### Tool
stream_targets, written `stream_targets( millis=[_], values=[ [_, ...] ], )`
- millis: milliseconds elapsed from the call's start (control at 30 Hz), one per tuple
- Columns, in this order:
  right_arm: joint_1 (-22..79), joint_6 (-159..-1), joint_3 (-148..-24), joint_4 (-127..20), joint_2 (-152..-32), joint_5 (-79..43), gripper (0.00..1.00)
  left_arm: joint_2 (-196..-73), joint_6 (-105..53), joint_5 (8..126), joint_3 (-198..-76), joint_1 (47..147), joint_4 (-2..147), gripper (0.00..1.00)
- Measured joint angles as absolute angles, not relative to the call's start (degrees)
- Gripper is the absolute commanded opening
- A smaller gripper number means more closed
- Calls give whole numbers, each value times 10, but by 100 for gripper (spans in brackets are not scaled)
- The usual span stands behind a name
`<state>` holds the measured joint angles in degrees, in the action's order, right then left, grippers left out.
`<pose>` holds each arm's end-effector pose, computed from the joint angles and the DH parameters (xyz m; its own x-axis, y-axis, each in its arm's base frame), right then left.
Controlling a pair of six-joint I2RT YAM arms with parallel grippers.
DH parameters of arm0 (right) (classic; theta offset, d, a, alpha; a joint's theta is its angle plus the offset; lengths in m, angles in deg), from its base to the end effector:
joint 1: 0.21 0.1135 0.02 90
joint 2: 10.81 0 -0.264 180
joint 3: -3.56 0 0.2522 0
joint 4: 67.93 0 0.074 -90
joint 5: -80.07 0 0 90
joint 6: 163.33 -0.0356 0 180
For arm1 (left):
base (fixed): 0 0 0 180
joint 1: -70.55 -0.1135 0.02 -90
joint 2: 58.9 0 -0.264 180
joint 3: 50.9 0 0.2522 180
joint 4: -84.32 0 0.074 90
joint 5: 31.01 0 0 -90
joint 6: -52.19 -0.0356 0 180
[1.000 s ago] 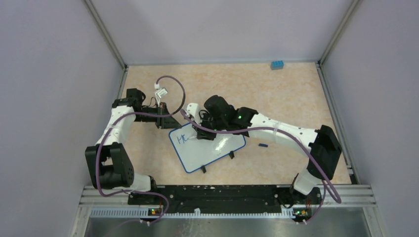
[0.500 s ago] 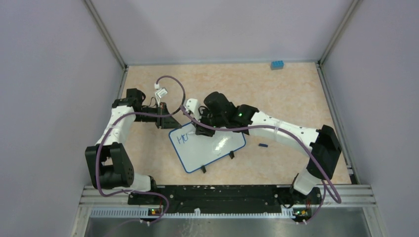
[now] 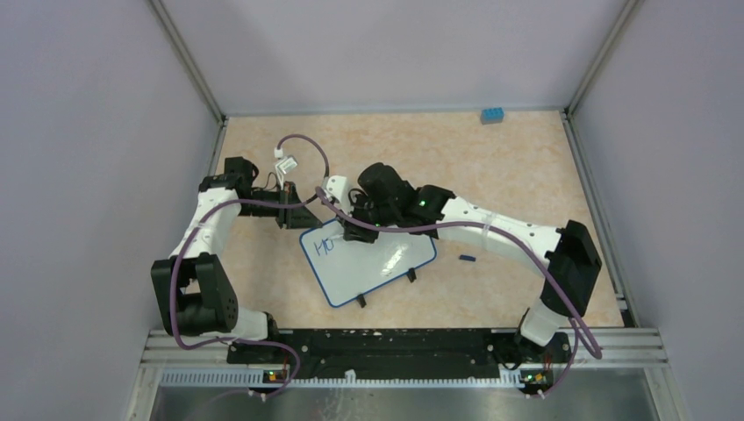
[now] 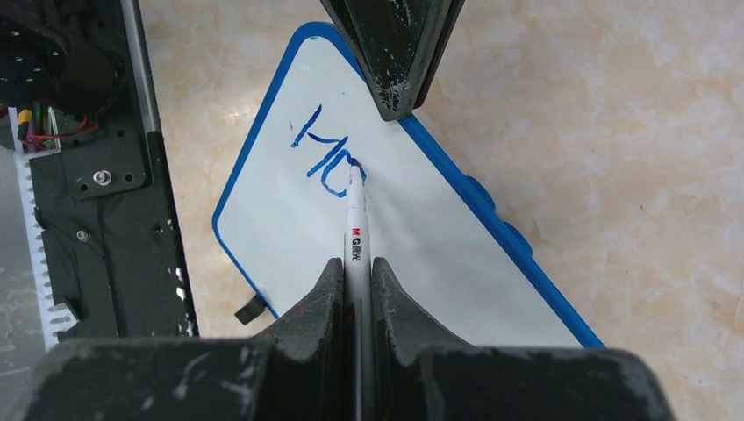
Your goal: Write a sentence on the whiteboard
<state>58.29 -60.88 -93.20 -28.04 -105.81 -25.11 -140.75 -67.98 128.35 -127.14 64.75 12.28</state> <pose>0.1908 0.3292 0.3173 -0.1144 -0.5849 -0.8030 -0.9782 0.2074 -0.0117 0.2542 -0.0077 0.2656 -0.7580 0.1011 -0.6443 0.6298 0.3703 -0.6828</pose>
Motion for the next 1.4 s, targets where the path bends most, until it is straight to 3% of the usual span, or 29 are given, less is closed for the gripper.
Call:
stream_targets(
  millis=[533, 1400],
  values=[
    [578, -609, -922, -275, -1029, -292, 0, -1404, -678, 1286, -1270, 649, 123, 0],
    [574, -593, -912, -280, -1024, -245, 0, -1404, -677, 1286, -1270, 649, 123, 0]
  ],
)
